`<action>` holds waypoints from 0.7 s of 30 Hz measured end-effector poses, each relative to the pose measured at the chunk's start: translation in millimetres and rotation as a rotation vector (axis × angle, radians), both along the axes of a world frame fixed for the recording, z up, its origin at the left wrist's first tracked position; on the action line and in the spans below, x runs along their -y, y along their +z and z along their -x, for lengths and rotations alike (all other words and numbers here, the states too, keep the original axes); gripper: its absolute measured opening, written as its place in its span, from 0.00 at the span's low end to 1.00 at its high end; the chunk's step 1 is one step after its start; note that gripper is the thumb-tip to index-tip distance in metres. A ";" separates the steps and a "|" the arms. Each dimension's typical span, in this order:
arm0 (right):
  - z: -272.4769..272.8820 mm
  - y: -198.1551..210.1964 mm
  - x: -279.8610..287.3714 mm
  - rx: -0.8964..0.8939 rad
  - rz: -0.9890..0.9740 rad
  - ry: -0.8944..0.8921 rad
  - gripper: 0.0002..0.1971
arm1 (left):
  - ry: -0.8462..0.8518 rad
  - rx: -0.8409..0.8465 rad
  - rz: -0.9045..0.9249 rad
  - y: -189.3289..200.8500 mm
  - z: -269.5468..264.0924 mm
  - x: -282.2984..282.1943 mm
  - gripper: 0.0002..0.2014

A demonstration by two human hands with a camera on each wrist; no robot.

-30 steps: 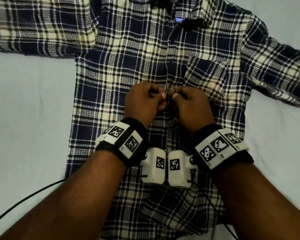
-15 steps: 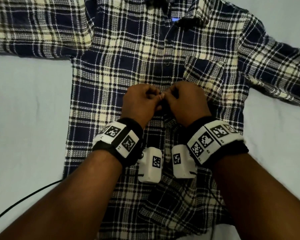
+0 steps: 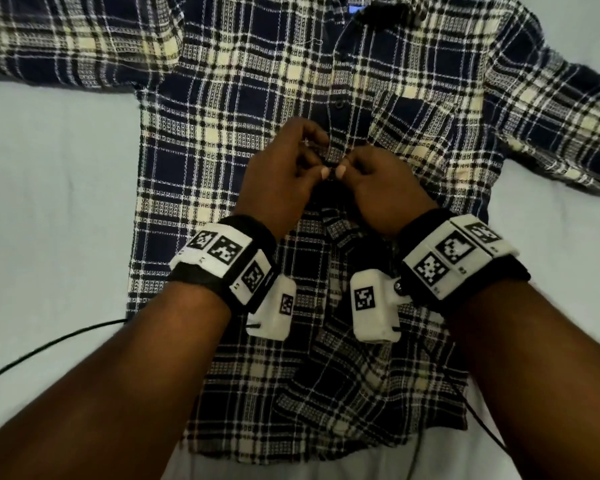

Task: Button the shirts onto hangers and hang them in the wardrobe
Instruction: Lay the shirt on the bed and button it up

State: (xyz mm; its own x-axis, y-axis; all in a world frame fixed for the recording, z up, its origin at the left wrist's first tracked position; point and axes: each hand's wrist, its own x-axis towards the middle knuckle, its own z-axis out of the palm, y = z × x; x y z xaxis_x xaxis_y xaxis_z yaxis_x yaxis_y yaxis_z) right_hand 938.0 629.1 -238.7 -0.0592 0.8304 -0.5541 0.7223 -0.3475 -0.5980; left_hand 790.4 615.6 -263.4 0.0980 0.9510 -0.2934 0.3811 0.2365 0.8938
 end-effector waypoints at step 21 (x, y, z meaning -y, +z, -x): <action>-15.6 -1.4 74.6 0.306 -0.202 0.062 0.07 | -0.244 -0.449 -0.156 -1.8 -12.0 77.2 0.10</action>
